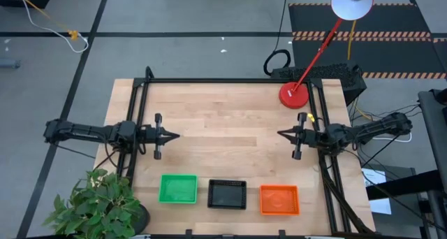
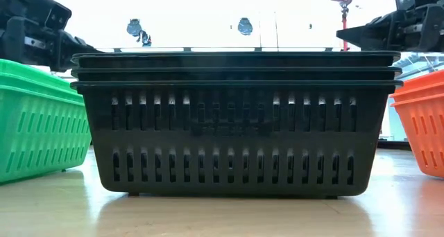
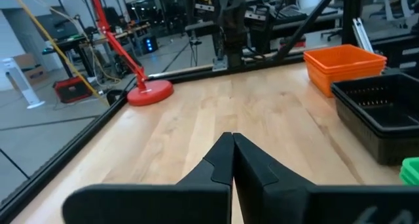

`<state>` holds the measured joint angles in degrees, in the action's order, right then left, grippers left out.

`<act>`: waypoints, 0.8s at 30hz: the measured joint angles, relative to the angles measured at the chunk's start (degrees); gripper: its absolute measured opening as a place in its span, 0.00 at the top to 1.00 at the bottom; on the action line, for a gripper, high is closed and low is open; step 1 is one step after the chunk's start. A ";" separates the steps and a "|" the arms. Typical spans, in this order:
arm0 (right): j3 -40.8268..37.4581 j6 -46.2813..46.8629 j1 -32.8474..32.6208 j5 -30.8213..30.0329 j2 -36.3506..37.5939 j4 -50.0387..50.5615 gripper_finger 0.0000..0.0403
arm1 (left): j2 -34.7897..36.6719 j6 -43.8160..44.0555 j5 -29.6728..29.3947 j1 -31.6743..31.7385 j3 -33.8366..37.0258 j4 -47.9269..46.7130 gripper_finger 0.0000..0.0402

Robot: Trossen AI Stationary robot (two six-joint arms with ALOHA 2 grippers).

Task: Stack baskets by color
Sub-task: Return to Home Position

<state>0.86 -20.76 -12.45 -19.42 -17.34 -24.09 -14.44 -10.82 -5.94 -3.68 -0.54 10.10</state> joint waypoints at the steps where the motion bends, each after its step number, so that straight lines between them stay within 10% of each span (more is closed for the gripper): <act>1: 0.00 -0.32 0.00 0.00 0.32 0.01 1.00 | 0.02 0.24 0.22 0.20 0.00 0.00 0.99; 24: -0.02 -0.66 0.00 5.88 17.25 15.49 1.00 | 8.59 1.06 1.43 0.52 -0.02 -5.01 0.99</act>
<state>0.84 -21.42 -12.45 -13.53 -0.10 -8.60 -5.85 -9.76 -4.51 -3.16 -0.56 5.09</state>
